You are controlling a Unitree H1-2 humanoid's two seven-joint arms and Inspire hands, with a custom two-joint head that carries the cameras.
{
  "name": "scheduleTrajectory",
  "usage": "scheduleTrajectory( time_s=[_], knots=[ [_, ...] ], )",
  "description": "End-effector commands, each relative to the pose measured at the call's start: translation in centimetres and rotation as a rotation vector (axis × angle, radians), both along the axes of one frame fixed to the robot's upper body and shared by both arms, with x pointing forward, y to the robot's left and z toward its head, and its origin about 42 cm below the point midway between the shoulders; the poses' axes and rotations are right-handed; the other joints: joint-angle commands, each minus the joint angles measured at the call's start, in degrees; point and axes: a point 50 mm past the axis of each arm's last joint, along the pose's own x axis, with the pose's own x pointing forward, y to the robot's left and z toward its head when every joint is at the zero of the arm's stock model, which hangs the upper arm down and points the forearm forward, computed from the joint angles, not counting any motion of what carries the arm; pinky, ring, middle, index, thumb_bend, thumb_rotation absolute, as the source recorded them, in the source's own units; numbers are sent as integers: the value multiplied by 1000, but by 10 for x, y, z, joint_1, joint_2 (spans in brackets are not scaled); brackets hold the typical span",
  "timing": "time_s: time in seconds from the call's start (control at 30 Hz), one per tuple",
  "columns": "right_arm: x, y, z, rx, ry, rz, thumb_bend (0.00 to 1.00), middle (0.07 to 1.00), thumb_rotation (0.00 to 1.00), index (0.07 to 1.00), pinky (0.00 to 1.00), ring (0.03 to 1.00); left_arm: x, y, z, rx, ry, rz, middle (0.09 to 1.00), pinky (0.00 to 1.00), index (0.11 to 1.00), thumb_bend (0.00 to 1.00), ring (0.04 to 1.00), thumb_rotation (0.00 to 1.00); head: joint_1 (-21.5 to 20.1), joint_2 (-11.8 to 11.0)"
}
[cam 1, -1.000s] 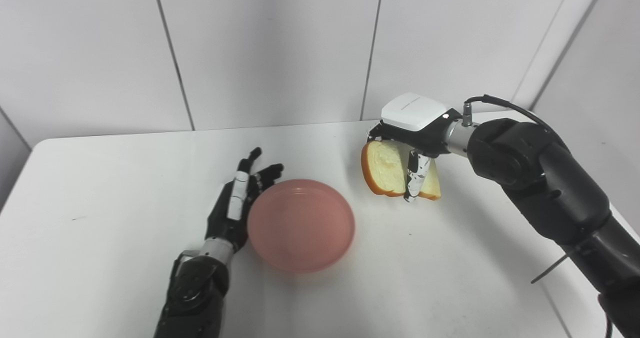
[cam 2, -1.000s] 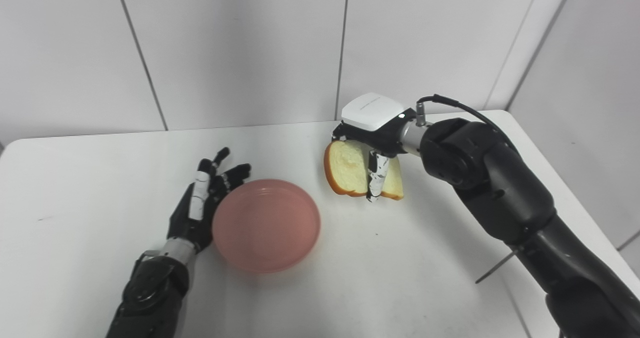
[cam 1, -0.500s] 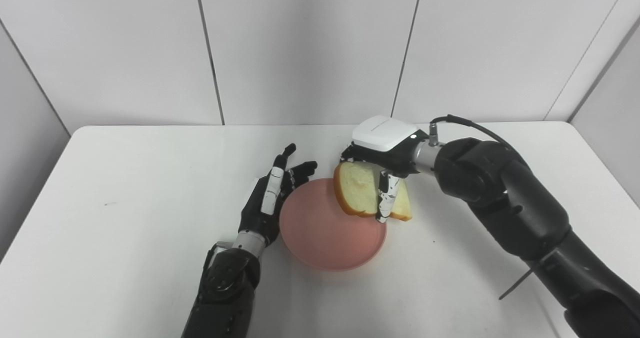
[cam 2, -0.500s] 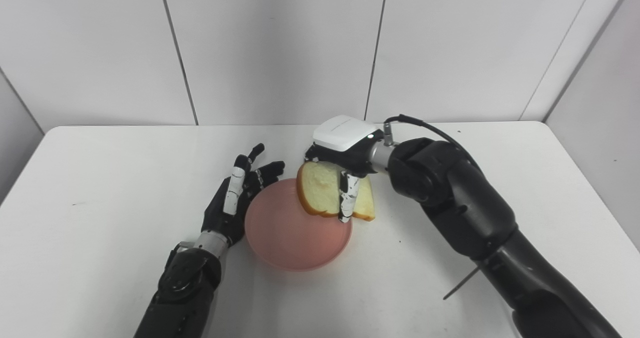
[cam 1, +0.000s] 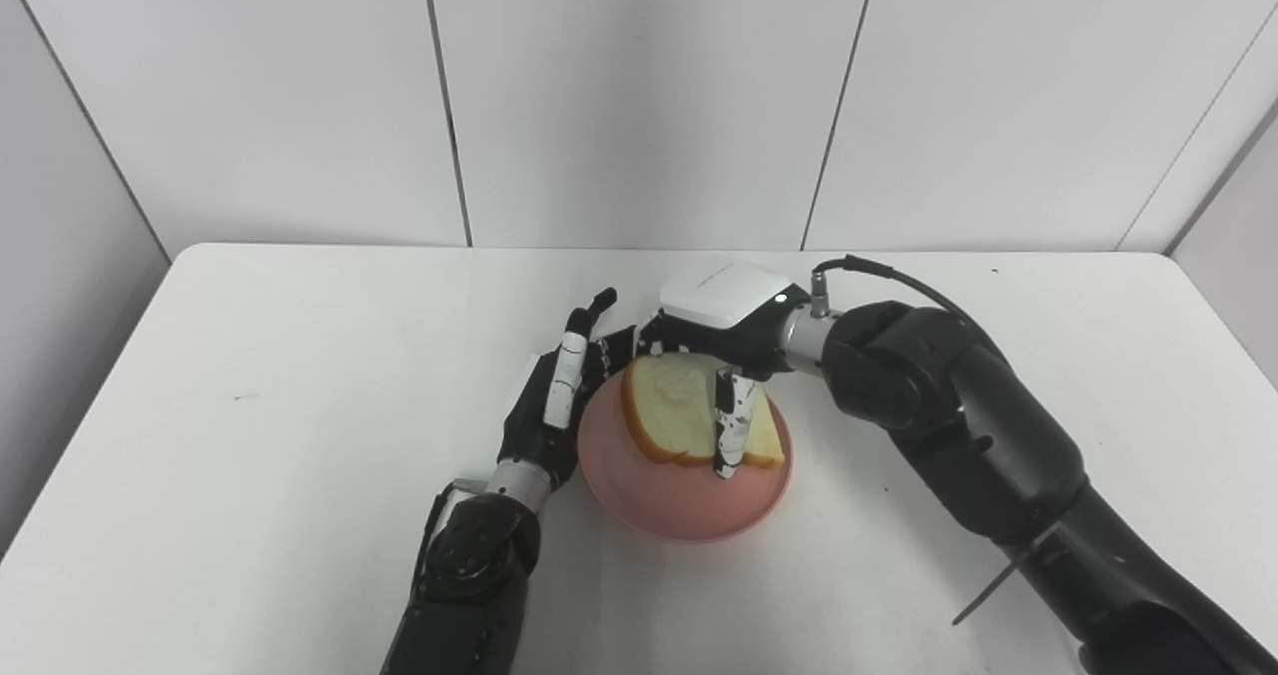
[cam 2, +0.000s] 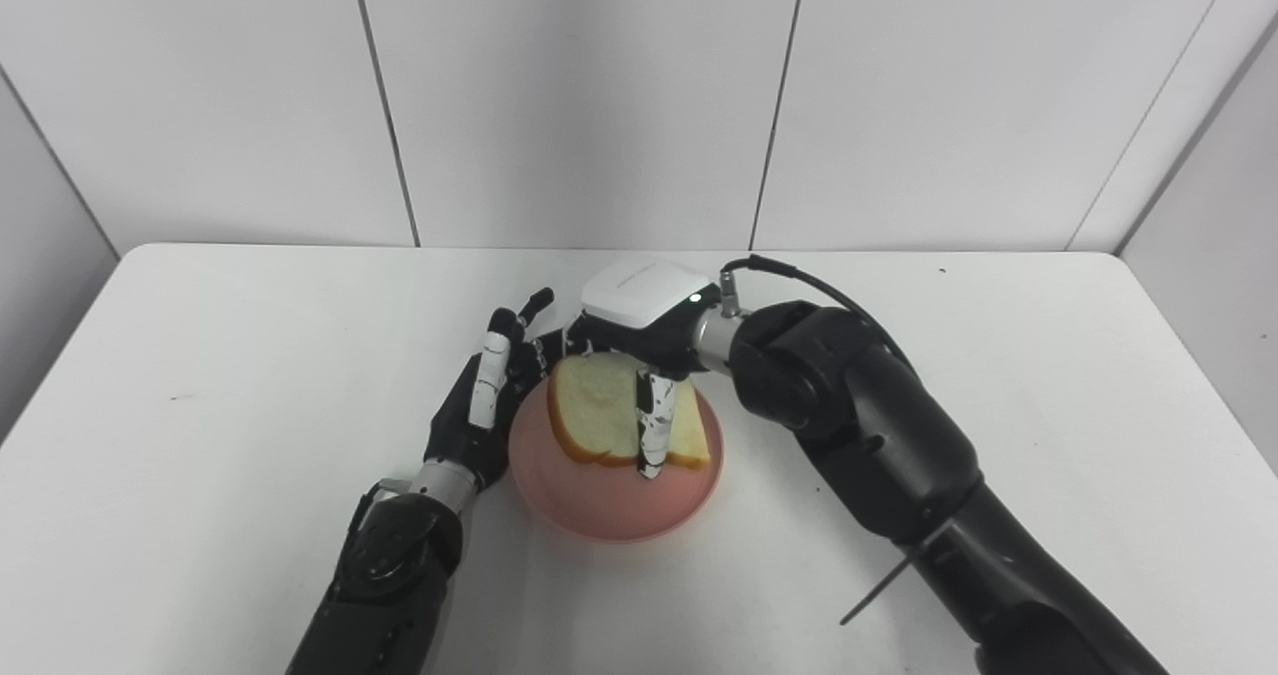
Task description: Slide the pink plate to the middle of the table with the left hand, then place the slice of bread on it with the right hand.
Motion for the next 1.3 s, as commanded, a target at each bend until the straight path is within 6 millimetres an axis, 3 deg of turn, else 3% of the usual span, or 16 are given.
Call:
scheduleTrajectory(
  time_s=[0.0, 0.23, 0.5, 0.57, 0.67, 0.7, 0.73, 0.97, 1.27],
  knots=[
    [3, 7, 17, 43, -52, 2, 966, 512, 142, 615, 340, 424, -14, 6, -31, 42, 138, 27, 752, 833, 922, 839, 799, 1000, 1, 0],
    [2, 14, 1, 3, -28, 2, 963, 528, 158, 624, 353, 433, -13, 10, -32, 28, 131, 38, 750, 844, 917, 836, 802, 1000, -3, -3],
    [1, 12, -12, -12, -42, -4, 994, 624, 154, 662, 445, 553, -12, 12, -31, 23, 131, 35, 757, 858, 926, 847, 809, 1000, -5, -3],
    [0, 12, -13, -8, -48, -3, 1000, 713, 162, 700, 587, 668, -12, 12, -32, 26, 131, 36, 754, 852, 925, 851, 807, 1000, -5, -3],
    [-1, 10, -11, -32, -61, 10, 1000, 771, 172, 752, 696, 744, -11, 12, -33, 25, 131, 39, 749, 848, 924, 852, 802, 1000, -7, -4],
    [-1, 9, -10, -51, -65, 13, 1000, 838, 213, 817, 875, 841, -12, 12, -32, 23, 129, 39, 749, 850, 928, 848, 802, 1000, -7, -4],
    [-1, 8, -8, -74, -72, 19, 1000, 902, 254, 865, 960, 923, -12, 12, -32, 20, 127, 41, 749, 856, 930, 848, 801, 998, -7, -4],
    [-3, 5, 1, -128, -107, 13, 1000, 999, 411, 921, 1000, 1000, -11, 14, -32, 18, 117, 50, 744, 860, 924, 842, 796, 988, -11, -6],
    [-10, 1, 11, -126, -127, 8, 1000, 1000, 440, 916, 1000, 1000, -9, 16, -28, 13, 108, 60, 753, 858, 919, 851, 811, 971, -13, -8]
  ],
)
